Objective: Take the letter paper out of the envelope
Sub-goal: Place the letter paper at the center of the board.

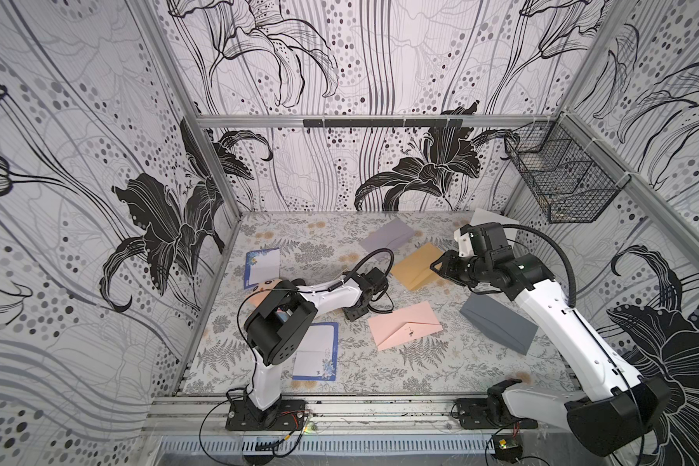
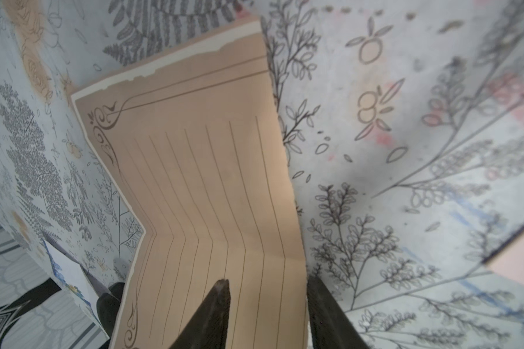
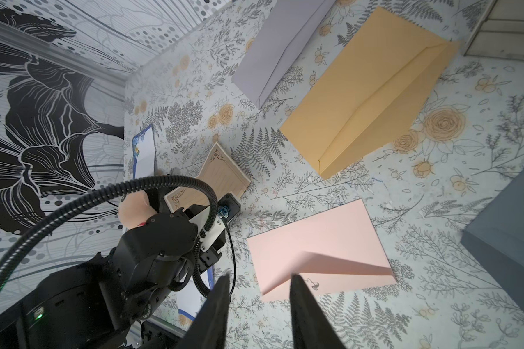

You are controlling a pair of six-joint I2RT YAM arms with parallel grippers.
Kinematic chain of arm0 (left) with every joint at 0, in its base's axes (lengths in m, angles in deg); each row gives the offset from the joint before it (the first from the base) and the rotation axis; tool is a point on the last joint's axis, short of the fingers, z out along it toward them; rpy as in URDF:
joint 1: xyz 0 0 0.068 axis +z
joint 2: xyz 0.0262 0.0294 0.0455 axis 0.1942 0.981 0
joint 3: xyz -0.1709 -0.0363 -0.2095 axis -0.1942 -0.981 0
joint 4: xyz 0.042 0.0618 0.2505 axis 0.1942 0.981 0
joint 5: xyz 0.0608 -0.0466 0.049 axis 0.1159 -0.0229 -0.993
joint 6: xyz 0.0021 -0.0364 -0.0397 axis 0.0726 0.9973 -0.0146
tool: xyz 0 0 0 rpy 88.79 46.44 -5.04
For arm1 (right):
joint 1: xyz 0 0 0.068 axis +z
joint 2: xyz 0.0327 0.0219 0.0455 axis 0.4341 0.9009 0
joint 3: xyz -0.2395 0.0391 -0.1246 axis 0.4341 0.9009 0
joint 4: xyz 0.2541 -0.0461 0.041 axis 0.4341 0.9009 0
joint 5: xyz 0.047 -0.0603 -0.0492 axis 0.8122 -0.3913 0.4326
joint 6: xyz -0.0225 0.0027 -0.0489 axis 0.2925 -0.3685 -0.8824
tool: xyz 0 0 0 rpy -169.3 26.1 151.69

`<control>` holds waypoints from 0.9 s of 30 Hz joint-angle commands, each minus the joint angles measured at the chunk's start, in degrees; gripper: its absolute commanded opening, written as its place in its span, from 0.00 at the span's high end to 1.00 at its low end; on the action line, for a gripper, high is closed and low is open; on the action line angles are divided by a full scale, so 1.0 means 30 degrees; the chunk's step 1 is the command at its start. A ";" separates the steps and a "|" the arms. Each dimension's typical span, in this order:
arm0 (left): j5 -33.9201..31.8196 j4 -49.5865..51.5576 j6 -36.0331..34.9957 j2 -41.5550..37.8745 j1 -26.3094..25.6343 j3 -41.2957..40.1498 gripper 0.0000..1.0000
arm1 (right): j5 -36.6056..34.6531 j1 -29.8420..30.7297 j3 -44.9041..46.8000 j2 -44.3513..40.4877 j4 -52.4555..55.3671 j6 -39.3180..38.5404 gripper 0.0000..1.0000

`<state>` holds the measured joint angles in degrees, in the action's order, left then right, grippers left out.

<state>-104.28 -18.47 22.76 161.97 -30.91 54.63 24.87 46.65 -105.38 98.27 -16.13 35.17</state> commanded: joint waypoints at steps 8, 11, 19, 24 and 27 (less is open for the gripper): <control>0.0160 0.1567 0.2978 -0.1153 0.0045 -0.0130 0.54 | 0.0615 -0.0003 0.0161 -0.0224 -0.0533 0.0446 0.63; 0.0388 0.2202 0.3891 -0.0928 0.0523 -0.0057 0.56 | 0.0688 -0.0002 0.0139 -0.0145 -0.0562 0.0409 0.63; 0.0656 0.2811 0.4683 -0.0563 0.2054 -0.0051 0.62 | 0.1037 -0.0003 0.0133 0.0008 -0.0685 0.0319 0.64; 0.0538 0.2946 0.4700 0.0239 0.2861 0.0265 0.63 | 0.1132 0.0000 0.0034 0.0068 -0.0703 0.0261 0.63; 0.0465 0.2616 0.4602 0.0351 0.3332 0.0459 0.63 | 0.1248 0.0004 0.0020 0.0127 -0.0667 0.0209 0.63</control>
<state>-102.93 -10.42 35.89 162.69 -21.82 54.52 27.49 46.65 -105.38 98.33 -17.61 35.83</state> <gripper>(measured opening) 0.367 0.367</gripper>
